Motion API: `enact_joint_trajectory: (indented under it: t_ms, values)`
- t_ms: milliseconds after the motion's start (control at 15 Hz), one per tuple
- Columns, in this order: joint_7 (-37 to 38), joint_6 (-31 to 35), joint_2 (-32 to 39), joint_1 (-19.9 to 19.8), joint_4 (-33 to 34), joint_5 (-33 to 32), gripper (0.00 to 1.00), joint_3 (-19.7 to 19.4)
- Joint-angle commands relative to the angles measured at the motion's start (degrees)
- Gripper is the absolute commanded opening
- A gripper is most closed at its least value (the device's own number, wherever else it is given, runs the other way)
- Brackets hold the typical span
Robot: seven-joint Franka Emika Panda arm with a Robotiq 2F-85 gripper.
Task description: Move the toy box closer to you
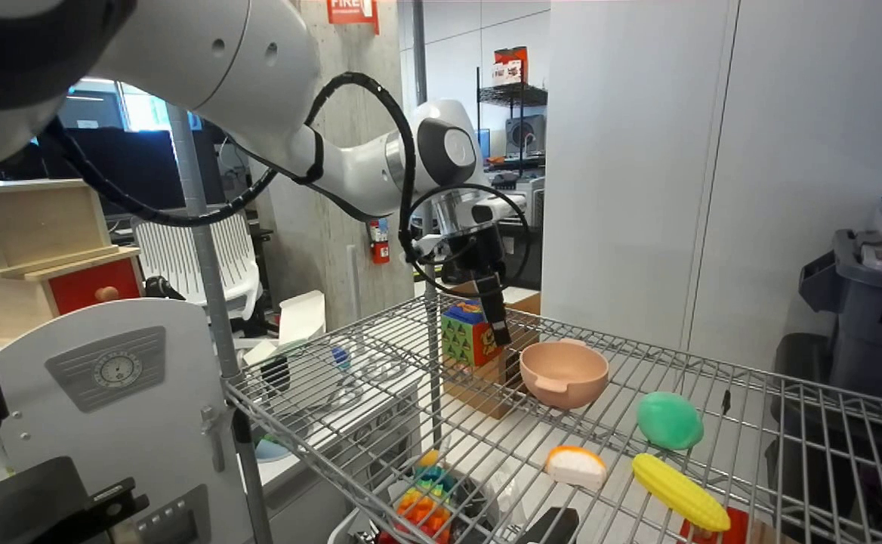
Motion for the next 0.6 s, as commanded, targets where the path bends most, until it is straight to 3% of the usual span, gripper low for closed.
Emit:
enact_joint_trajectory:
  t_ms: [0, 533]
  values:
    - [0.79, 4.34, 0.18, -0.07, 3.73, 0.08, 1.00, -0.23]
    - [-0.51, 0.58, 2.25, 0.99, 4.44, 4.93, 1.00, 6.63]
